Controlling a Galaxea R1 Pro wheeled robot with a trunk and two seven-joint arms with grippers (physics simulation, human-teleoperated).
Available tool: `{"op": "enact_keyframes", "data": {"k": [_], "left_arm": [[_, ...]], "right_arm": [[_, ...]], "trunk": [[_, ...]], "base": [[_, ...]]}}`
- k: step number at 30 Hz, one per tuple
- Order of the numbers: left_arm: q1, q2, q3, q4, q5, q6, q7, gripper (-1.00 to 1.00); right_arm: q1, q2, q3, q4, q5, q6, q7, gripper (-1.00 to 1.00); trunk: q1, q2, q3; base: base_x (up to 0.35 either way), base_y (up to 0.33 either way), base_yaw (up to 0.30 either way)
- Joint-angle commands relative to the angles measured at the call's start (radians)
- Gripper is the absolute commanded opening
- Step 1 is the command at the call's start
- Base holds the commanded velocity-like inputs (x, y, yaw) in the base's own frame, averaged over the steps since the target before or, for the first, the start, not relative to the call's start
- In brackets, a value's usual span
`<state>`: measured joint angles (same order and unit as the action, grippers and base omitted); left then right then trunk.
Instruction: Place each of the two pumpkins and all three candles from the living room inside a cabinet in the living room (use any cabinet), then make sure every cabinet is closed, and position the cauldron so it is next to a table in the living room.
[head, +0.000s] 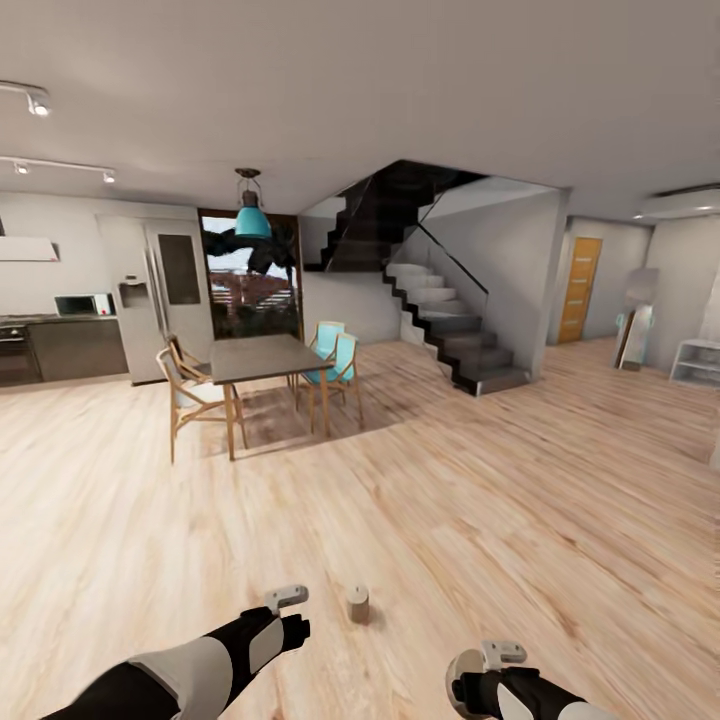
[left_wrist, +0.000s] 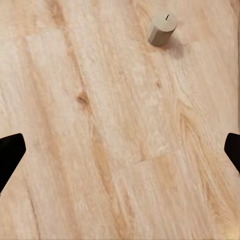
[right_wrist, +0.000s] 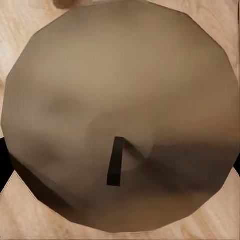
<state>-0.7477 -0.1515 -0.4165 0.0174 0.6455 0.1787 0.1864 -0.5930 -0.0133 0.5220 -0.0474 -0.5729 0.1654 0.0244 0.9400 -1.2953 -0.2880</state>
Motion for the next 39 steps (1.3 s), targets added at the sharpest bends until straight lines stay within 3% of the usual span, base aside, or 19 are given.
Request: {"op": "enact_keyframes", "data": {"k": [1, 24, 39], "left_arm": [[-0.001, 0.0, -0.008, 0.001, 0.008, 0.002, 0.002, 1.0], [-0.001, 0.0, -0.008, 0.001, 0.008, 0.002, 0.002, 1.0], [-0.001, 0.0, -0.008, 0.001, 0.008, 0.001, 0.002, 1.0]], "right_arm": [[-0.001, -0.001, 0.007, -0.002, -0.007, 0.005, 0.002, -1.0], [-0.001, -0.001, 0.006, -0.002, -0.007, 0.005, 0.002, -1.0], [-0.001, -0.001, 0.006, -0.001, -0.01, 0.006, -0.001, -1.0]], "trunk": [[0.001, -0.001, -0.001], [0.001, -0.001, 0.016], [0.001, -0.001, 0.018]], "base": [[0.328, 0.145, -0.239], [0.255, 0.228, -0.259], [0.216, 0.239, -0.033]]}}
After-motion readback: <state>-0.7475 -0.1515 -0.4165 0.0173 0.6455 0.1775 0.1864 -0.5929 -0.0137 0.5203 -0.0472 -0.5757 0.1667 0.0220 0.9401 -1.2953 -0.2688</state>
